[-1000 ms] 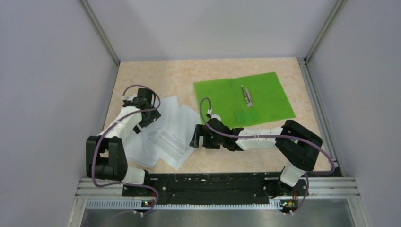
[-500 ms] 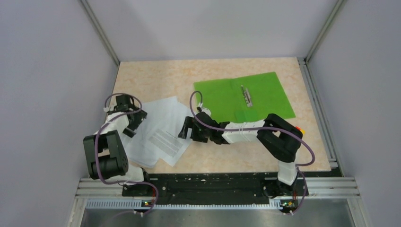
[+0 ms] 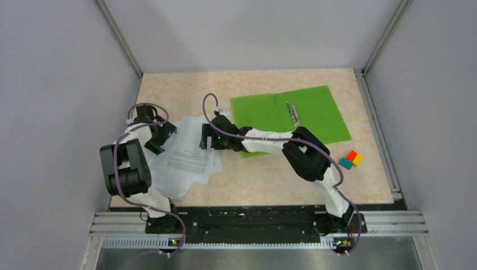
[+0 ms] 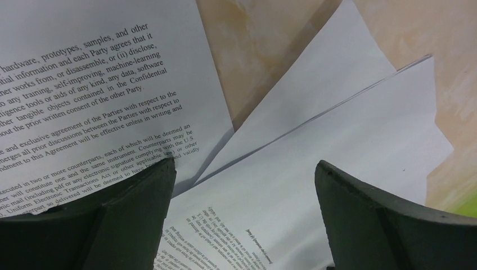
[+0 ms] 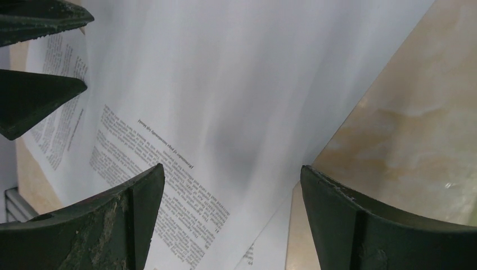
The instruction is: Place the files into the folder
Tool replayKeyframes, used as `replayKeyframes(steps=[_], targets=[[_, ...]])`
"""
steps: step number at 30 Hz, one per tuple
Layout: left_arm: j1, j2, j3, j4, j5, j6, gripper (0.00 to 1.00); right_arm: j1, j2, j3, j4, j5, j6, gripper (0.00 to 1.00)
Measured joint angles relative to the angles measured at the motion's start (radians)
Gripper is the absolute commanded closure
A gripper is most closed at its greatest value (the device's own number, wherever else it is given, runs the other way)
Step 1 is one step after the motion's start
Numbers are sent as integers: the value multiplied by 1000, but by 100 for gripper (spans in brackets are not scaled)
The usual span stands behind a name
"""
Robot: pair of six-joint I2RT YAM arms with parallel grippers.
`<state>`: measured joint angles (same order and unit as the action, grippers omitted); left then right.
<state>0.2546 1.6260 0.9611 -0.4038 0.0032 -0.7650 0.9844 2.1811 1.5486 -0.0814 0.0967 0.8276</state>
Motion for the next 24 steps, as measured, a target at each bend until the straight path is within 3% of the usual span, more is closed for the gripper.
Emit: replayKeyframes(steps=[6,13,24], targets=[[-1,-10,-3,-37,-21,-3,2,-46,38,107,-127,-11,-128,8],[18,-309,-103,-195,-275,-131,2,-84,47,139,-190,-46,-183,7],[267,-595,-397,-208,-295,-200,2,-126,148,301,-227,-129,-234,7]])
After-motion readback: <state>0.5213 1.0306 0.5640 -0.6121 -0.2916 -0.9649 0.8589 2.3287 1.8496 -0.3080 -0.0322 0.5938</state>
